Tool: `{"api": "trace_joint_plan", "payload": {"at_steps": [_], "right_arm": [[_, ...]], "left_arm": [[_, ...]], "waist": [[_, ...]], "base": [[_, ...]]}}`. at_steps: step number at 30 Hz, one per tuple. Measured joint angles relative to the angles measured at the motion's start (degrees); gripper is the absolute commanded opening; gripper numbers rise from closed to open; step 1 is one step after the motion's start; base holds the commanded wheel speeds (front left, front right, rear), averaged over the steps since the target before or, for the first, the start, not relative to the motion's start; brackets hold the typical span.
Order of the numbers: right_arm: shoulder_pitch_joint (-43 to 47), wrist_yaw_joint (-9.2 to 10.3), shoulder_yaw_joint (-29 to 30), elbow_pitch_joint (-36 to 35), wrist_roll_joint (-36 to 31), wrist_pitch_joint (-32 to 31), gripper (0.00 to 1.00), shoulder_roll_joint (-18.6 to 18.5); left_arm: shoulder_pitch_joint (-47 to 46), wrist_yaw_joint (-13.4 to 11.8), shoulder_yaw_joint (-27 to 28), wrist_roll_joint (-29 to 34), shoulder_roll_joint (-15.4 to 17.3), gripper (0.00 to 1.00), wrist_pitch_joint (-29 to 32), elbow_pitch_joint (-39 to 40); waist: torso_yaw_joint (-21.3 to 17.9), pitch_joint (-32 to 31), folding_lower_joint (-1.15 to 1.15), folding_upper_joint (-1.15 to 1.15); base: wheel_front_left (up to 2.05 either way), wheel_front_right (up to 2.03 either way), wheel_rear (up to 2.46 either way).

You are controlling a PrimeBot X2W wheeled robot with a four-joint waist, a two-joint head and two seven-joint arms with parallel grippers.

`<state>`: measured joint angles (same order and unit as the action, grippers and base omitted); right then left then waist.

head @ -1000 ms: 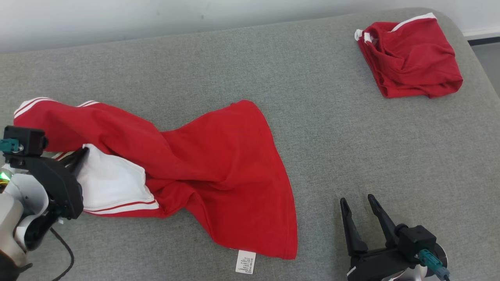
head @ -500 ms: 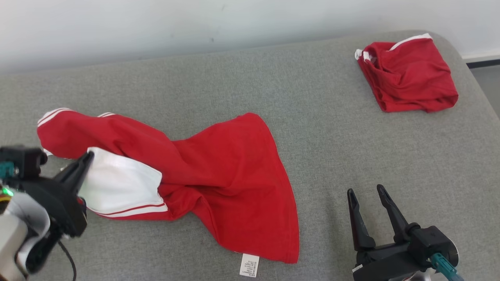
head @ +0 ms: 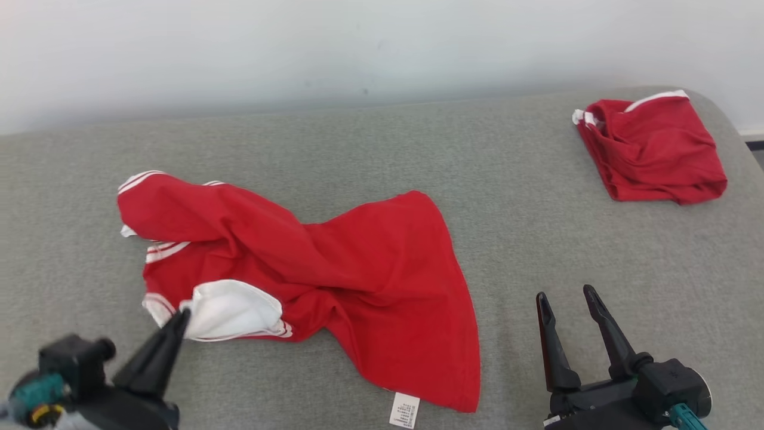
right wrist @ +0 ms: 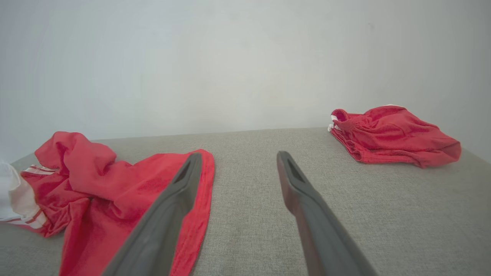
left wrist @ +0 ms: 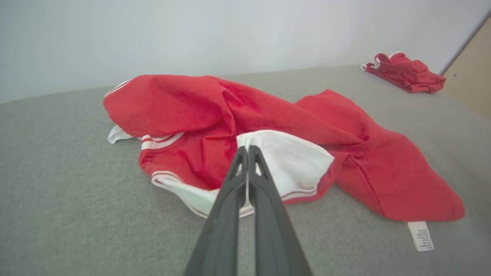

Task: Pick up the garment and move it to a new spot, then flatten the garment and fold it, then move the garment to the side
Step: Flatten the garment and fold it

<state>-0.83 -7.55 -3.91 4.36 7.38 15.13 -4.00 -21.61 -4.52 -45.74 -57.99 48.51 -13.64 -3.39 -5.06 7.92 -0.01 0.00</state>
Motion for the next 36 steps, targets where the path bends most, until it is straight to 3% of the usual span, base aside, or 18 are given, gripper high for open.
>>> {"api": "trace_joint_plan", "payload": {"at_steps": [3,8,13,15,20,22,23,25,26,30,36], "right_arm": [[0.26,-0.01,0.05,-0.55,-0.09,0.0,1.0,0.0],[0.92,0.0,0.12,-0.65,-0.1,0.0,1.0,-0.13],[0.92,-0.01,0.02,-0.04,-0.1,0.0,1.0,-0.22],[1.02,0.0,0.01,0.21,-0.1,0.0,1.0,-0.21],[1.24,-0.01,-0.29,0.83,-0.08,0.0,1.0,-0.29],[1.43,-0.01,-0.12,0.99,-0.07,0.0,1.0,-0.37],[1.6,-0.01,-0.09,1.04,-0.07,0.0,1.0,-0.38],[2.01,-0.01,0.03,1.15,-0.07,0.0,1.0,-0.41],[2.13,-0.01,0.12,1.22,-0.07,0.0,1.0,-0.45],[2.35,-0.01,0.36,1.24,-0.05,0.0,1.0,-0.46],[3.12,0.0,1.15,1.4,-0.05,0.0,1.0,-0.45]], "left_arm": [[4.33,-2.56,-0.24,0.97,0.42,0.0,-0.51,4.26],[10.49,-4.32,-2.52,1.25,-1.1,0.0,-0.9,6.7],[13.58,-5.61,-5.79,3.28,-3.64,0.0,-0.97,3.19],[14.69,-5.65,-4.81,1.43,-5.48,0.0,-1.01,0.97],[15.74,-6.05,-5.46,4.26,-7.2,0.0,-1.23,-5.08],[15.97,-6.08,-4.57,5.43,-8.01,0.48,-1.24,-7.2],[16.28,-6.03,-3.56,5.5,-8.62,0.51,-1.3,-7.86],[16.96,-6.0,-2.44,7.19,-9.07,0.77,-1.34,-9.31],[17.31,-6.0,-1.33,8.28,-9.34,1.0,-1.35,-9.69],[19.37,-5.76,4.12,10.16,-11.63,1.0,-1.4,-9.68],[23.63,-5.67,17.69,16.39,-16.44,1.0,-1.4,-4.76]], "waist": [[1.21,-0.42,0.0,0.0],[3.12,-0.71,0.0,0.0],[4.24,-0.99,0.0,0.0],[4.39,-1.29,0.0,0.0],[4.17,-2.07,0.0,0.0],[4.02,-2.29,0.0,0.0],[3.98,-2.4,0.01,0.0],[3.92,-2.59,0.0,0.0],[3.92,-2.69,0.0,0.0],[4.03,-3.0,0.0,0.0],[4.57,-3.49,0.0,0.0]], "base": [[0.0,0.0,0.0],[0.0,0.0,0.0],[0.0,0.0,0.0],[0.0,0.0,0.0],[0.0,0.0,0.0],[0.0,0.0,0.0],[0.0,0.0,0.0],[0.0,0.0,0.0],[0.0,0.0,0.0],[0.0,0.0,0.0],[0.0,0.0,0.0]]}}
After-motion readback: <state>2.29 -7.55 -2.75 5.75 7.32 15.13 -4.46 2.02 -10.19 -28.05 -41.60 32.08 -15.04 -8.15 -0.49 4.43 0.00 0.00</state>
